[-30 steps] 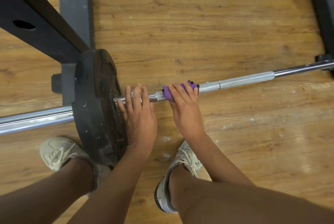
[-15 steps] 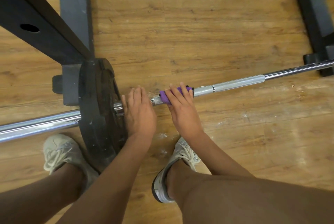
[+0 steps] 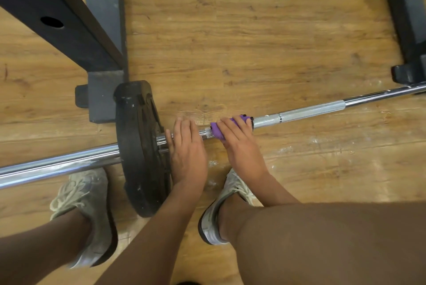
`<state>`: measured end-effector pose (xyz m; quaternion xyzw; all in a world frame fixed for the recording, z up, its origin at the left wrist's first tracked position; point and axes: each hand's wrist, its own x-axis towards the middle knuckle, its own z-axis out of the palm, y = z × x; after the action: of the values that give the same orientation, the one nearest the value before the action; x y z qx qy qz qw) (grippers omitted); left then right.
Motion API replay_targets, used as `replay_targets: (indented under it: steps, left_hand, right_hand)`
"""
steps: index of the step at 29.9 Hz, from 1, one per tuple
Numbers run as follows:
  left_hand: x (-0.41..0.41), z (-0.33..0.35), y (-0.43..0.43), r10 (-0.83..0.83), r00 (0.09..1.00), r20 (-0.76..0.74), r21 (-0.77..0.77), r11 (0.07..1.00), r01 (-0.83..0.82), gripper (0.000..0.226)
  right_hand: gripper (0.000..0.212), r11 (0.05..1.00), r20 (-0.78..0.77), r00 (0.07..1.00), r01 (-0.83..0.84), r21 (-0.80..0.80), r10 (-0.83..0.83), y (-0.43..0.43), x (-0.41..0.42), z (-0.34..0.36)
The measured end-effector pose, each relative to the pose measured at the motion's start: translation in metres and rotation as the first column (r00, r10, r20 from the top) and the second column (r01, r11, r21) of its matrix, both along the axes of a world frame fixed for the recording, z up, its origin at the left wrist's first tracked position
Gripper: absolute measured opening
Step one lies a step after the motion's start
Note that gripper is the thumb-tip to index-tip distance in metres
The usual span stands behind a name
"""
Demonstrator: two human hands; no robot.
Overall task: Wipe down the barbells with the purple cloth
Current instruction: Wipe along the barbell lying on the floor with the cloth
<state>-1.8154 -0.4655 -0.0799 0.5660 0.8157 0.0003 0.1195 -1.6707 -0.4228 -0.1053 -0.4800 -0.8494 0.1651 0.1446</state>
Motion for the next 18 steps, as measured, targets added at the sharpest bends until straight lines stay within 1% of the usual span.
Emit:
replay_targets:
  steps: [4,9,11,16,18]
  left_hand:
    - [0.009,0.004,-0.008,0.02,0.999,0.039,-0.045,0.999,-0.018,0.061]
    - [0.01,0.006,-0.014,0.048,0.996,0.077,-0.003,0.999,-0.048,0.065]
    - [0.006,0.003,-0.017,0.064,0.994,0.087,0.01,0.998,-0.065,0.066]
    - [0.009,0.0,-0.028,0.069,0.99,0.122,0.023,0.997,-0.072,0.064]
    - [0.011,-0.001,-0.031,0.067,0.991,0.114,0.022,0.997,-0.07,0.066]
  right_hand:
    - [0.048,0.999,0.025,0.998,-0.051,-0.001,0.051,-0.003,0.01,-0.001]
    - [0.043,0.992,-0.031,0.995,0.097,-0.081,-0.099,-0.01,0.013,0.002]
    - [0.042,0.988,-0.037,0.993,0.109,-0.112,-0.113,-0.008,0.012,0.002]
    - [0.045,0.989,-0.036,0.996,0.075,-0.13,-0.081,-0.01,0.014,0.006]
    - [0.045,0.995,-0.03,0.999,0.008,-0.104,-0.012,-0.016,0.014,0.007]
